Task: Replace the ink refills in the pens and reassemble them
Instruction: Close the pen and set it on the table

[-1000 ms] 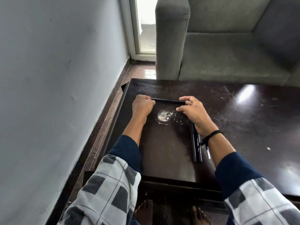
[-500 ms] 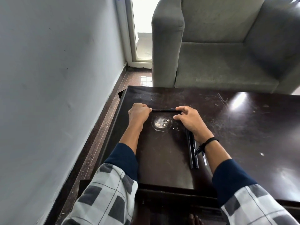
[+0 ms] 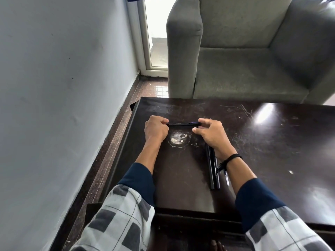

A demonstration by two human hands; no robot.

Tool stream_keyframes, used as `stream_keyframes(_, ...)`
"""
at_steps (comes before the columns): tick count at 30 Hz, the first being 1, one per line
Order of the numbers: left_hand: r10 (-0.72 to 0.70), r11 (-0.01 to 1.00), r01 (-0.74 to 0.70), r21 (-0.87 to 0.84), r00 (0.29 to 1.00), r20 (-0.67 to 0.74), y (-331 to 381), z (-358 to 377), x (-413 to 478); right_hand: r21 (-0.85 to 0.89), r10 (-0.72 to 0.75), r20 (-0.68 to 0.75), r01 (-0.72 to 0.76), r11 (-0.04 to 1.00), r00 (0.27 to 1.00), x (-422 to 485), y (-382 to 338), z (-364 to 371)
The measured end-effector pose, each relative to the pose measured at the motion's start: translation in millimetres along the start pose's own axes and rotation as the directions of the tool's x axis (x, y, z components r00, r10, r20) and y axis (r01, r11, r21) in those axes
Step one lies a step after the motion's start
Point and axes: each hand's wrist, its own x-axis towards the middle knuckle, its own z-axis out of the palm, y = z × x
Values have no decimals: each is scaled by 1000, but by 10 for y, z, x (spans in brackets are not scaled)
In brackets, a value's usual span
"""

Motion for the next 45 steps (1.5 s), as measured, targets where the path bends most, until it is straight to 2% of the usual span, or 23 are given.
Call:
stream_keyframes(3, 36, 999, -36, 22, 999, 15, -18, -12, 16, -2, -35, -99, 35, 999, 995, -46, -46, -34)
stream_keyframes(7, 128, 991, -129, 31, 991, 36, -1, -68, 94, -154, -90, -175, 63, 986, 980, 8, -103, -102)
stream_keyframes(15, 231, 947, -243, 210, 970, 79, -42, -36, 313, -423, -179, -84, 127, 897, 980, 328, -222, -78)
stream_keyframes(20, 272, 927, -270, 261, 962, 30, -52, 76, 447, -490, -199, -48, 151, 859, 979, 441, -207, -21)
stream_keyframes(24, 269, 916, -272, 297, 962, 49, -67, 94, 469, -508, -177, -31, 137, 850, 984, 452, -154, -1)
stream_keyframes(28, 271, 921, -276, 275, 961, 57, -58, 17, 461, -471, -175, -13, 148, 870, 985, 423, -151, -35)
stream_keyframes(34, 290, 952, -286, 113, 957, -22, 81, -253, 311, -418, -217, -111, 152, 896, 970, 267, -354, -262)
stream_keyframes(36, 292, 953, -290, 88, 956, -8, 129, -284, 174, -412, -212, -86, 159, 897, 973, 127, -438, -312)
stream_keyframes(42, 264, 951, -277, 139, 959, 105, 125, -226, -412, -583, -72, 98, 116, 804, 993, -489, -457, -426)
stream_keyframes(45, 254, 948, -278, 153, 954, 156, 123, -197, -678, -658, -40, 84, 85, 748, 996, -743, -363, -421)
